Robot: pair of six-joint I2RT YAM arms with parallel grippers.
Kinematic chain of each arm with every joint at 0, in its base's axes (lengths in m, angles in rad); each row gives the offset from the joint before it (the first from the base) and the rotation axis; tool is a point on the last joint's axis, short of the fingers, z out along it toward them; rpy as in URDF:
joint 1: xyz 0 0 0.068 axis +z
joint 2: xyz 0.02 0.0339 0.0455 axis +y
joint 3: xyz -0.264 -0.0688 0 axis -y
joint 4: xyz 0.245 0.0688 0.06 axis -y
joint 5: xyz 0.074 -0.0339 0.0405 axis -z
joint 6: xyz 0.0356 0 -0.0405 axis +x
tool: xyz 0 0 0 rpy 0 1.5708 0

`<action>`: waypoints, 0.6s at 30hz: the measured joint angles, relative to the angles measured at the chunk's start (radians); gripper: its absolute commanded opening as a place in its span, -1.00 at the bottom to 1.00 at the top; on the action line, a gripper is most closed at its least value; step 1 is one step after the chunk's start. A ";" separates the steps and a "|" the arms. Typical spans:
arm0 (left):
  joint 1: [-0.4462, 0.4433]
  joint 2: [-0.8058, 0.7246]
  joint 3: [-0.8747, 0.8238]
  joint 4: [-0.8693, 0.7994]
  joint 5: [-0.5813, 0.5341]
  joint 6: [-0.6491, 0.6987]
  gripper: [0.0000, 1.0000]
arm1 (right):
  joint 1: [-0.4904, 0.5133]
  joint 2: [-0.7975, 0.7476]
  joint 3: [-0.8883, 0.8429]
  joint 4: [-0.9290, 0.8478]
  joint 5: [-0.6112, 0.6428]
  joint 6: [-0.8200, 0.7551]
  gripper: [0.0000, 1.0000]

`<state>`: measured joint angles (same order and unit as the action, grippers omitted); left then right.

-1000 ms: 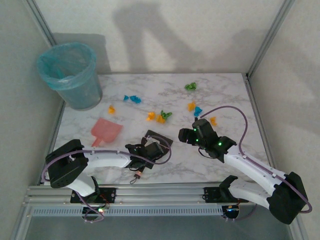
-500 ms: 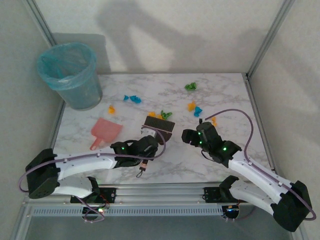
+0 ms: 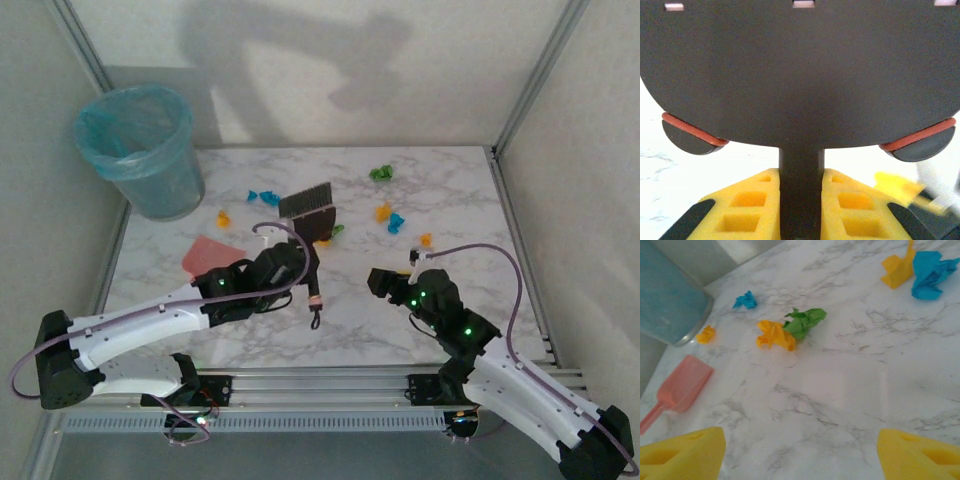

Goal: Sweep away the paper scraps from the table

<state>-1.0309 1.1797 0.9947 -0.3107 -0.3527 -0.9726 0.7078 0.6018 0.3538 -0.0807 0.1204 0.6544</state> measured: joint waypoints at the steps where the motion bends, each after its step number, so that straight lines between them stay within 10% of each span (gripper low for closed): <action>1: 0.014 0.001 0.006 0.014 -0.004 -0.045 -1.00 | 0.000 -0.014 -0.012 0.016 -0.013 -0.006 0.59; 18: 0.184 0.179 0.032 0.133 0.001 -0.643 -1.00 | 0.092 0.037 -0.053 0.332 -0.306 -0.105 0.45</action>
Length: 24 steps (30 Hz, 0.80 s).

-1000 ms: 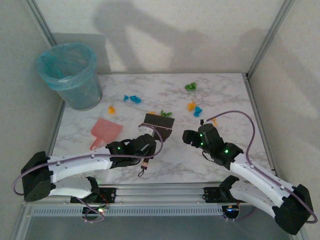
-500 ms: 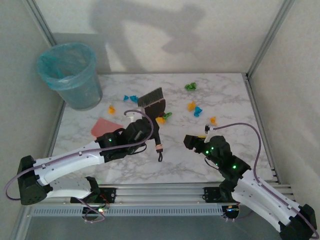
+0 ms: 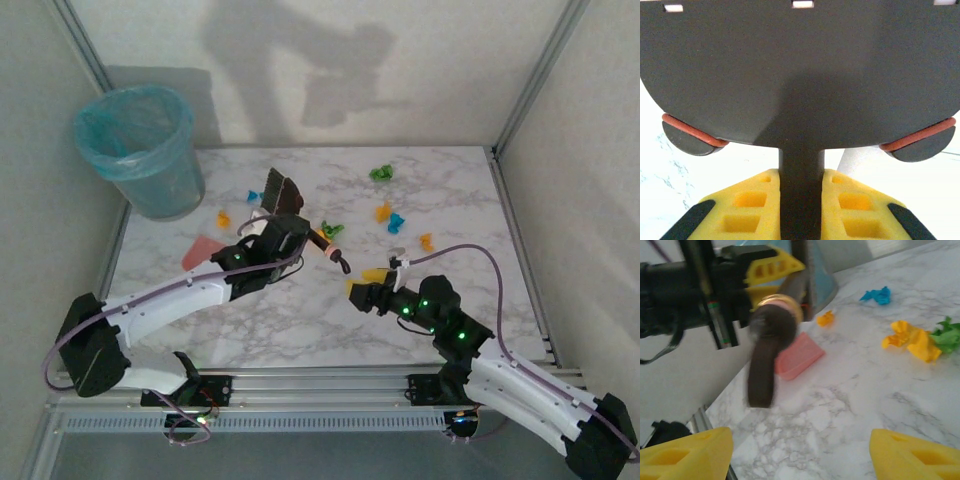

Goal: Sweep away the paper scraps from the table

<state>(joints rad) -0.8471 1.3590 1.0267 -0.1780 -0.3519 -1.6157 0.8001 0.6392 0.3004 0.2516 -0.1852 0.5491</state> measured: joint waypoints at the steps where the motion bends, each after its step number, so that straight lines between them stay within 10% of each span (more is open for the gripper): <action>1: 0.000 0.009 0.000 0.003 0.004 -0.016 -1.00 | 0.008 0.005 0.000 0.004 -0.001 -0.007 0.44; 24: -0.128 0.142 -0.026 0.074 0.041 -0.163 -1.00 | 0.020 0.071 0.045 -0.107 0.158 -0.011 0.06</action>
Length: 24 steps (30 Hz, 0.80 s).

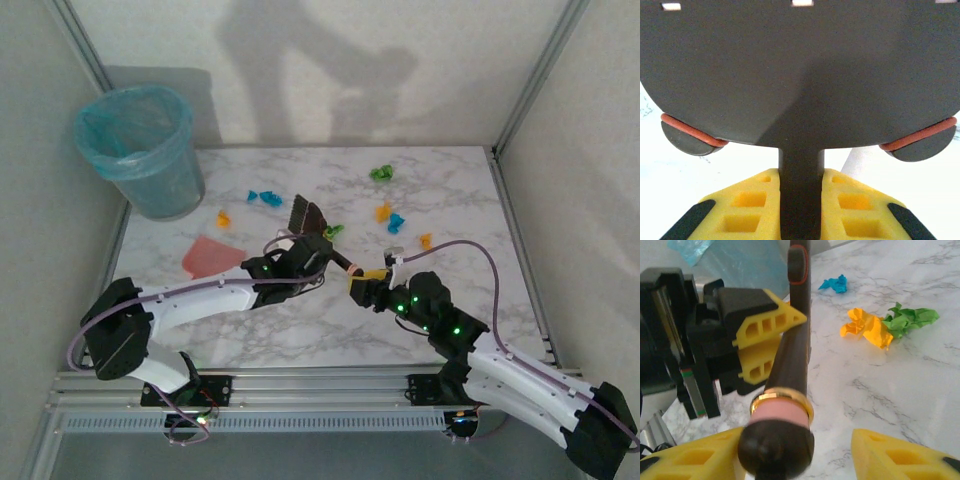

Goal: Sweep away the paper scraps from the table

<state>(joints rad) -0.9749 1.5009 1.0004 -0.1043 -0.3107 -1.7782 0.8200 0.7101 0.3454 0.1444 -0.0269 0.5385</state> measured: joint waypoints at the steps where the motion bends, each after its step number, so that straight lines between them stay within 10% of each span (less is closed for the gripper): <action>1: -0.006 0.007 0.000 0.000 0.000 -0.003 -1.00 | 0.001 0.002 0.005 -0.008 0.008 0.000 0.02; 24: -0.024 0.032 0.000 0.009 -0.005 -0.033 -1.00 | 0.003 0.122 0.085 -0.082 0.043 0.006 0.05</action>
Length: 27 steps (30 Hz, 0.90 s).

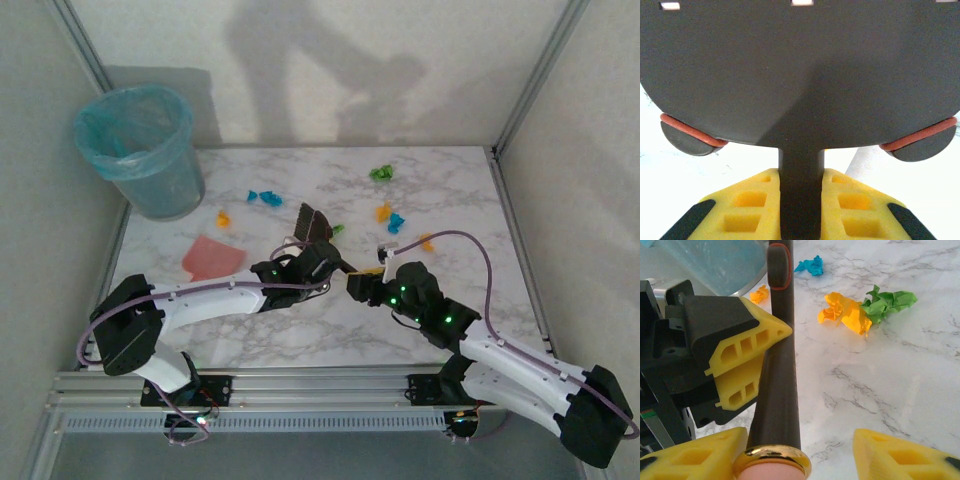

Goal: Sweep away the paper scraps from the table

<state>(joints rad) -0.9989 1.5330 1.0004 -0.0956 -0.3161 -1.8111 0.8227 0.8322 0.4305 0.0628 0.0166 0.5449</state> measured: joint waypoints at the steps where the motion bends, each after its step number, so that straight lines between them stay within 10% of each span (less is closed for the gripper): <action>1: 0.000 0.000 0.000 0.001 0.000 0.000 -1.00 | 0.000 0.000 0.000 0.000 0.000 0.000 0.03; 9: 0.000 0.000 0.000 0.006 -0.007 -0.006 -1.00 | 0.000 0.010 0.009 -0.003 0.007 0.001 0.08; 27: 0.004 0.000 0.000 0.010 -0.018 -0.015 -0.99 | 0.005 0.022 0.024 0.000 -0.009 -0.010 -1.00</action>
<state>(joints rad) -0.9951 1.5330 1.0004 -0.0856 -0.3344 -1.8263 0.8272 0.8543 0.4541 0.0628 0.0078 0.5354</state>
